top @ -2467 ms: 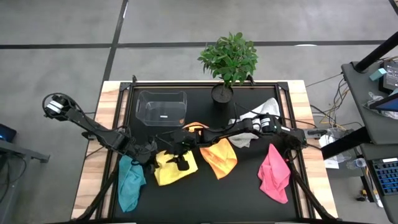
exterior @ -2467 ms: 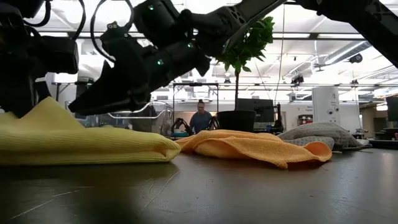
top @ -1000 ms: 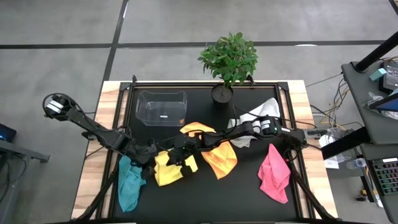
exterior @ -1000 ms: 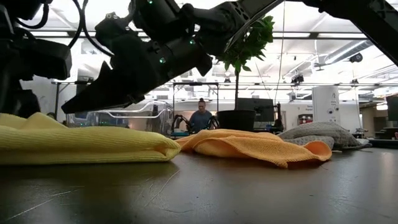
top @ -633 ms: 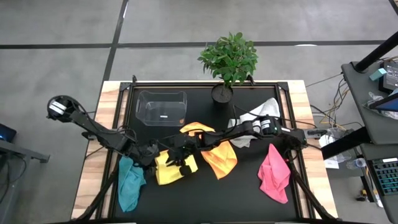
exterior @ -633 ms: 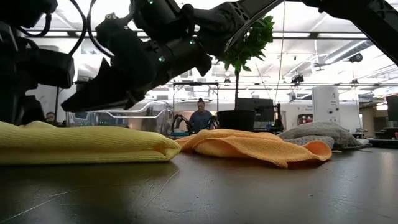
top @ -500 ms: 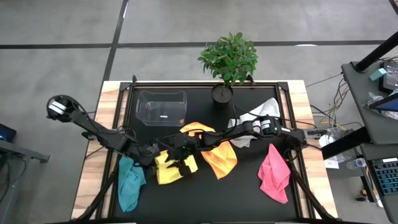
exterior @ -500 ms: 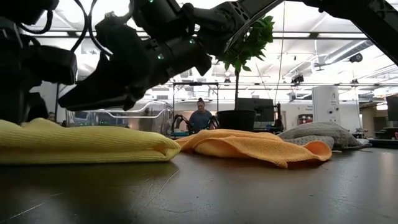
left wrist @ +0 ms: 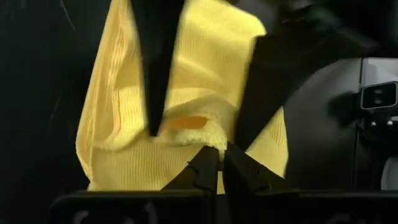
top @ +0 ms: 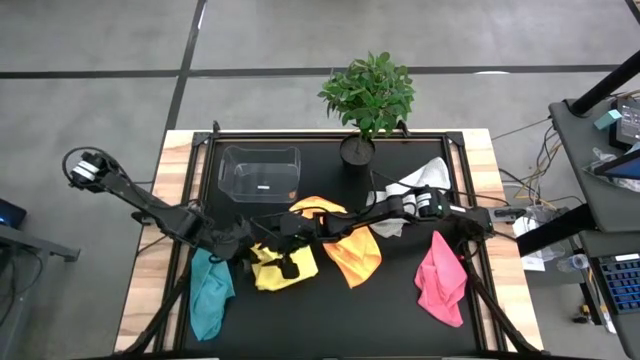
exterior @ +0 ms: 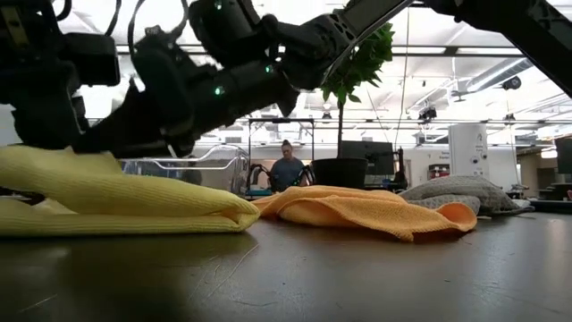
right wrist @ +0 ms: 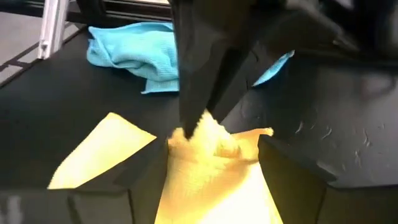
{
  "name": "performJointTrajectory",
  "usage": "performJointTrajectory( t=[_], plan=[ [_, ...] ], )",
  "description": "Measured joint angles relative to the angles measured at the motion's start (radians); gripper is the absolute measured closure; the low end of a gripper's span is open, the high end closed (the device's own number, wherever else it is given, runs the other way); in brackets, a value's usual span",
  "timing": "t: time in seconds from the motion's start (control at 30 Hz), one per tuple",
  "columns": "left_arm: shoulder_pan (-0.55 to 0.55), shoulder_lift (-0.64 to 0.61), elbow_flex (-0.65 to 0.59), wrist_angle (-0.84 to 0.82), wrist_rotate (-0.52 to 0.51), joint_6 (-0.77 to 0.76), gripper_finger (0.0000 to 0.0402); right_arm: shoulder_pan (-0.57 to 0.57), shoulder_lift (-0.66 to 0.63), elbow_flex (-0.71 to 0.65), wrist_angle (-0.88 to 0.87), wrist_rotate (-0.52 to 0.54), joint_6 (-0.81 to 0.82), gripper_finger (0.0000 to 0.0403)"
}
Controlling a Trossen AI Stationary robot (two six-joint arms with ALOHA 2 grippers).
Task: Fold microfiber towels
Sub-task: Fold the yellow towel
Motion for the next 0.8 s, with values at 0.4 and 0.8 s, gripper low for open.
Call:
performJointTrajectory(
  t=[0.4,0.8],
  plan=[
    [0.0,-0.017,-0.003,-0.006,-0.009,0.004,0.0401,-0.005,0.008,0.0,0.015,-0.025,-0.042,0.035],
    [0.001,-0.018,-0.048,-0.061,0.013,0.008,0.0402,-0.013,-0.023,0.0,-0.026,-0.032,-0.063,0.0389]
  ],
)
